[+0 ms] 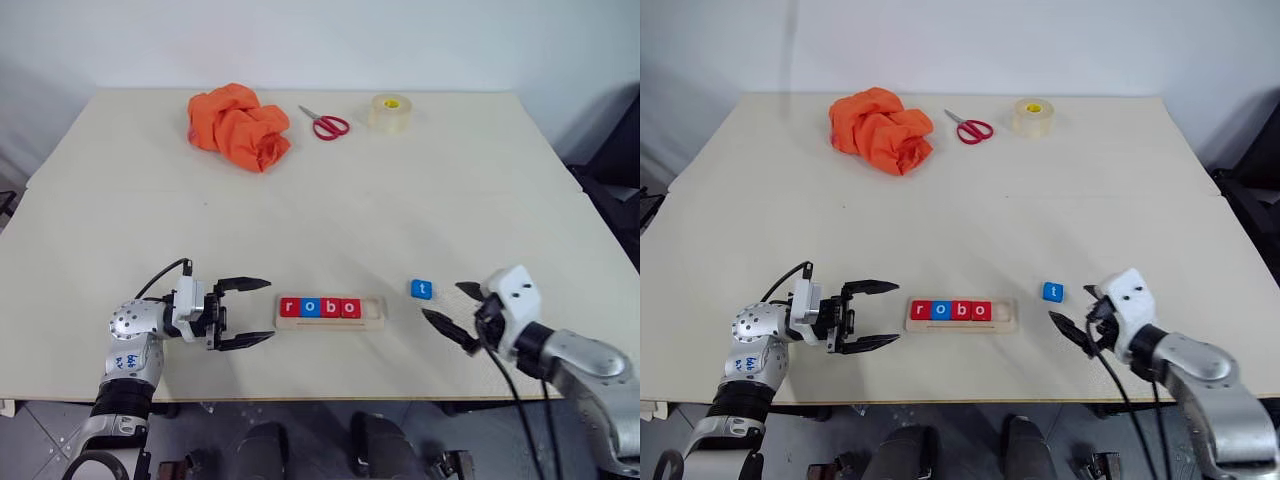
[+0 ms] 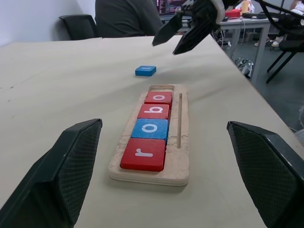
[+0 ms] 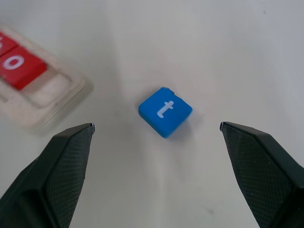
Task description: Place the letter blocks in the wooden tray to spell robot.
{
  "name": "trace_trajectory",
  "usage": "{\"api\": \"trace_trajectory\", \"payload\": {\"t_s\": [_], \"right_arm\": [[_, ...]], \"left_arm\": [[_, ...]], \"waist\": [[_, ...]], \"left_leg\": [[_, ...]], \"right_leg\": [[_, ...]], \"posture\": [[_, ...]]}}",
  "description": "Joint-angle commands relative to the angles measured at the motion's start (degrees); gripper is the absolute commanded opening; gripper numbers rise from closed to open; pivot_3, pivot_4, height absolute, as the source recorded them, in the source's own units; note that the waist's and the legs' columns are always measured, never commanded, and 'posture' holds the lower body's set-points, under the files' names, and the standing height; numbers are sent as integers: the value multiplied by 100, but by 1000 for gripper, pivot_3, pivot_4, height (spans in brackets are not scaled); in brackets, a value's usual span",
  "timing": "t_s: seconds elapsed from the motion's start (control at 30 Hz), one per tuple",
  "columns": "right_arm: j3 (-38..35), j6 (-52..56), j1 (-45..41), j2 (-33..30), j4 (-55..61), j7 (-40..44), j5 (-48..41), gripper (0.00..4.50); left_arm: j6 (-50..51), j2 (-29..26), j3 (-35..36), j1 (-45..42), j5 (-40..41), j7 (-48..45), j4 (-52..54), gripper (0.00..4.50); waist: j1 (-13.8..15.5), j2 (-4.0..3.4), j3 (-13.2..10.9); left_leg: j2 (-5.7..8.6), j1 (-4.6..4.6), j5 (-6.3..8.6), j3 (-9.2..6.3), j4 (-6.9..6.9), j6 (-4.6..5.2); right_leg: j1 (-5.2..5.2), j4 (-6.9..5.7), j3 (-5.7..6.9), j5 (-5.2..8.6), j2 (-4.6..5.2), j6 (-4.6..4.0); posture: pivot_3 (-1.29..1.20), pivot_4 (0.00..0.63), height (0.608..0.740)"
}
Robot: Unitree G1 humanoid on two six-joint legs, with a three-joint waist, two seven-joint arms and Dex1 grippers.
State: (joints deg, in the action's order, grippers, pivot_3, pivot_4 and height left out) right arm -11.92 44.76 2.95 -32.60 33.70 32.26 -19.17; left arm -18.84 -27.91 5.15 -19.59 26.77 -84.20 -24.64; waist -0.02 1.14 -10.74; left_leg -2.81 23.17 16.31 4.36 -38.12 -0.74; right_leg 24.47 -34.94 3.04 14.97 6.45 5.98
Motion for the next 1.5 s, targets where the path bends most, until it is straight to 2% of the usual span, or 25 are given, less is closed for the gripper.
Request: {"api": "trace_trajectory", "payload": {"t_s": [0.03, 0.23, 0.43, 0.6, 0.7, 0.9, 1.07, 1.23, 1.5], "right_arm": [[289, 217, -37, 392, 251, -761, 243, 4442], [632, 240, -338, 1109, -137, -1776, 713, 4442], [717, 171, -627, 1466, -571, -2168, 896, 4442], [828, 476, -596, 1863, -469, -2434, 862, 4442], [848, 504, -588, 1940, -462, -2524, 911, 3822], [908, 487, -600, 1931, -423, -2552, 935, 1790], [737, 721, -632, 2004, 112, -2583, 753, 35], [700, 1005, -469, 1884, 555, -2441, 616, 10], [700, 950, -651, 1703, 478, -2167, 498, 10]], "left_arm": [[40, -90, 83, 127, 80, 31, 289, 4500], [171, -157, 120, 242, 108, 85, 506, 4500], [273, -226, 140, 283, 116, 103, 620, 4500], [330, -313, 179, 344, 142, 102, 703, 4500], [355, -318, 177, 361, 137, 117, 736, 4500], [371, -288, 147, 317, 113, 135, 718, 4500], [358, -250, 109, 283, 104, 110, 677, 4500], [356, -223, 88, 223, 98, 82, 610, 4500], [327, -172, 76, 195, 76, 88, 585, 4500]], "waist": [[1, 0, 0], [-5, 2, 1], [-17, 2, 1], [-29, 3, 2], [-31, 4, 3], [-27, 9, 6], [-3, 9, 6], [-11, 8, 6], [-24, 8, 6]], "left_leg": [[0, 0, 0, 0, 0, 0], [2, 2, 0, 0, 0, 0], [0, 1, 0, 0, 2, 0], [-2, 0, 0, -1, 2, 1], [-3, -1, 0, -1, 2, 1], [-3, -2, 0, -1, 2, 1], [0, 1, 0, -2, 2, 1], [-1, 4, 0, -3, 7, 1], [-3, 3, 0, -3, 8, 1]], "right_leg": [[0, 0, 0, 1, 0, -1], [1, -2, 1, 1, 1, -1], [2, -4, 1, 2, -2, -3], [2, -5, 1, 2, -3, -3], [2, -6, 1, 2, -3, -3], [1, -6, 1, 2, -2, -3], [2, -5, 1, 2, 1, -3], [4, -1, 2, 2, -1, -4], [6, -1, 3, 3, -4, -6]], "posture": [[0, 150, 740], [0, 150, 740], [0, 150, 740], [0, 150, 740], [0, 150, 740], [0, 150, 740], [0, 150, 740], [0, 150, 740], [0, 150, 740]]}}
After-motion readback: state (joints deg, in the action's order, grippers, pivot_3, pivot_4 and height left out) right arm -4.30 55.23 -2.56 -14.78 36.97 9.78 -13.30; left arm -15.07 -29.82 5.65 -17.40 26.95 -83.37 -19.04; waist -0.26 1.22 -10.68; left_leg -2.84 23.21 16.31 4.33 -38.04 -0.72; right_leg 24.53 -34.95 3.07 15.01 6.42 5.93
